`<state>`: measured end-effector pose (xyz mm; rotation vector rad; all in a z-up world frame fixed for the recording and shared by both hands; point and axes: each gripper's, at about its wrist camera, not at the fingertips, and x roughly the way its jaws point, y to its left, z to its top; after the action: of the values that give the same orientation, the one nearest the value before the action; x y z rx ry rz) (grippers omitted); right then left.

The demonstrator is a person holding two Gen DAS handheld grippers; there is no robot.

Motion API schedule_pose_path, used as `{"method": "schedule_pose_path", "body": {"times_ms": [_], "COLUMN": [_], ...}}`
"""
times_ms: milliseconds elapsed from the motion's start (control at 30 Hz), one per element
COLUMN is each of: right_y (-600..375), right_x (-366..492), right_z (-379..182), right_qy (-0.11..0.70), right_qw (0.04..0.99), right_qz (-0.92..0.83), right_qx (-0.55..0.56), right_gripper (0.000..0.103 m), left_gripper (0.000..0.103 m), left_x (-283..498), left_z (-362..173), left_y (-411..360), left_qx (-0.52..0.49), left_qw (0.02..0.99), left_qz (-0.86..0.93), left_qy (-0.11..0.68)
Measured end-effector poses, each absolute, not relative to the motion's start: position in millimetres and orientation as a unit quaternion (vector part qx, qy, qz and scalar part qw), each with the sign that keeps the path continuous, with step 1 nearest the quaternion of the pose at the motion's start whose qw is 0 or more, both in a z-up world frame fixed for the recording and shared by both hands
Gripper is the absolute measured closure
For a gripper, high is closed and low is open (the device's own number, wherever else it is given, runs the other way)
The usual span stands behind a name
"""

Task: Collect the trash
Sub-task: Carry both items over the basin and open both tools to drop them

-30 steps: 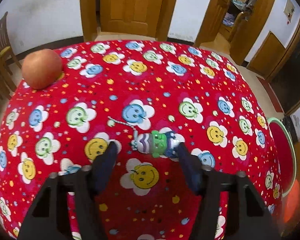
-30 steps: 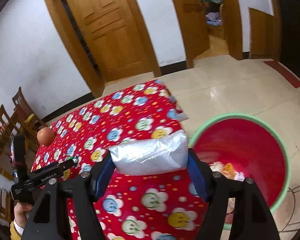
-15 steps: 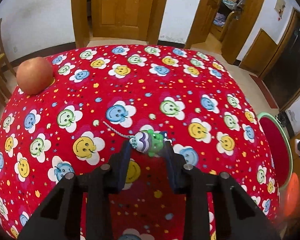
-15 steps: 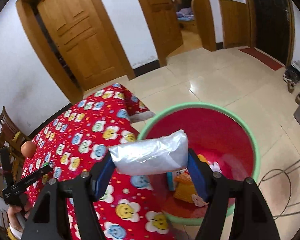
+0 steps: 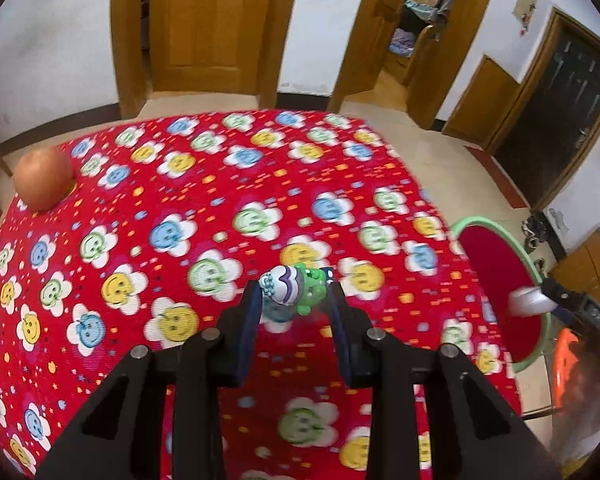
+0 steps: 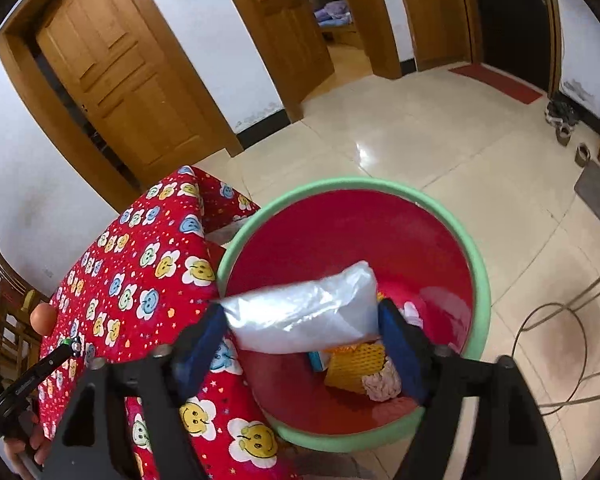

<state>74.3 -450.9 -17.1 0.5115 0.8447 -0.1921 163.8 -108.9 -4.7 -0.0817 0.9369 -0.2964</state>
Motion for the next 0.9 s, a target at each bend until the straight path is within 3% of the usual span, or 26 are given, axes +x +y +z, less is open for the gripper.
{"method": "schedule_pose_path", "body": {"times_ms": [333,900], "right_y": [-457.9,-498.7], "right_x": [50.6,0.0], "right_z": [-4.8,15.6], "right_qy": [0.381,0.345], "right_qw": [0.883,0.887], "right_qz": [-0.079,-0.09], "right_qx": [0.264,0.294], "right_gripper": [0.014,0.009], "left_gripper": [0.07,0.07], "left_x": [148.3,141.6], "left_z": [18.2,0.0], "left_y": [-162.4,-295.5], "left_qx": [-0.019,0.026], "left_qw": [0.876,0.834], "left_qz": [-0.205,-0.298], "left_qy": [0.435,0.464]}}
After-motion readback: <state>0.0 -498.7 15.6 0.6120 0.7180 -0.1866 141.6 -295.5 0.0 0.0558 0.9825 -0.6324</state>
